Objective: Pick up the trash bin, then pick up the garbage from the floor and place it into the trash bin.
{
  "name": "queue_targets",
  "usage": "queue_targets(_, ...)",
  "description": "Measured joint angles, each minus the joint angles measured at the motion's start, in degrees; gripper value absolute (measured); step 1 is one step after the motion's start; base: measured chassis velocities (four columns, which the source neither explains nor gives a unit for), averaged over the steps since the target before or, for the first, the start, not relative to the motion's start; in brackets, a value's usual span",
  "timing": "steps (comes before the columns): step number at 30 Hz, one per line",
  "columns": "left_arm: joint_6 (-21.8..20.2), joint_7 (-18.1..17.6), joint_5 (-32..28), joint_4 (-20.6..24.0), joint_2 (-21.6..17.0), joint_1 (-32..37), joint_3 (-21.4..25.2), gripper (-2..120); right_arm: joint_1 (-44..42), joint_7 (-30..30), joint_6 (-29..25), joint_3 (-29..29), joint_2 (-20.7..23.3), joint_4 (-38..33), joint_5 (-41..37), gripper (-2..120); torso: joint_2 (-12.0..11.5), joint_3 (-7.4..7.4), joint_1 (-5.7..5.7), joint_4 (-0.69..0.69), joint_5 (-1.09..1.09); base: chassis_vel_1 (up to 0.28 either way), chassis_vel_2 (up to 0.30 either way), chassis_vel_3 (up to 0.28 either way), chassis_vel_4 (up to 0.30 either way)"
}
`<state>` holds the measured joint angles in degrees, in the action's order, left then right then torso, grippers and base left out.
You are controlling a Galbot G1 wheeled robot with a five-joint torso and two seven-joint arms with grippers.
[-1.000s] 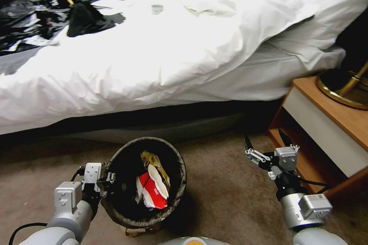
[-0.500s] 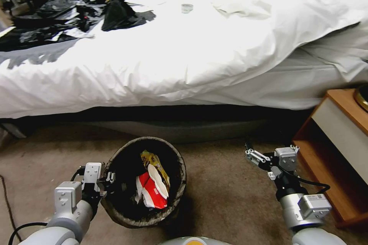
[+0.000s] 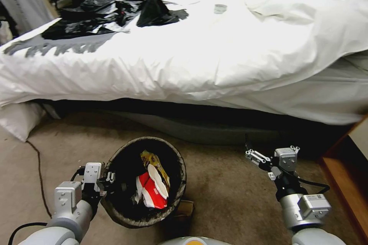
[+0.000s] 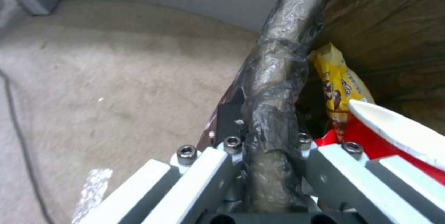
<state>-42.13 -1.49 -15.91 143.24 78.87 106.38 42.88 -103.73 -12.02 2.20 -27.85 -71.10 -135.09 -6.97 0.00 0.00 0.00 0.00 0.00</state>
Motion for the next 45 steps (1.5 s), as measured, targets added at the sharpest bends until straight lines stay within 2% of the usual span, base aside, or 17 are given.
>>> queue_targets(39, 0.0, -0.2, 0.1, 0.0, 0.1, -0.2, 0.0, 1, 0.6, -0.5, 0.3, 0.4, 0.1, 0.4, -0.2, 100, 0.0, 0.0, 0.0, 0.02, 0.0, 0.074, 0.07, 0.07, 0.074)
queue_targets(45, 0.0, -0.2, 0.1, 0.0, 0.2, -0.4, 0.0, 1, 0.3, -1.0, 0.4, 0.1, -0.1, 0.4, -0.2, 100, 0.0, 0.0, -0.01, -0.01, 0.0, 0.0, 0.0, 0.0, 0.0)
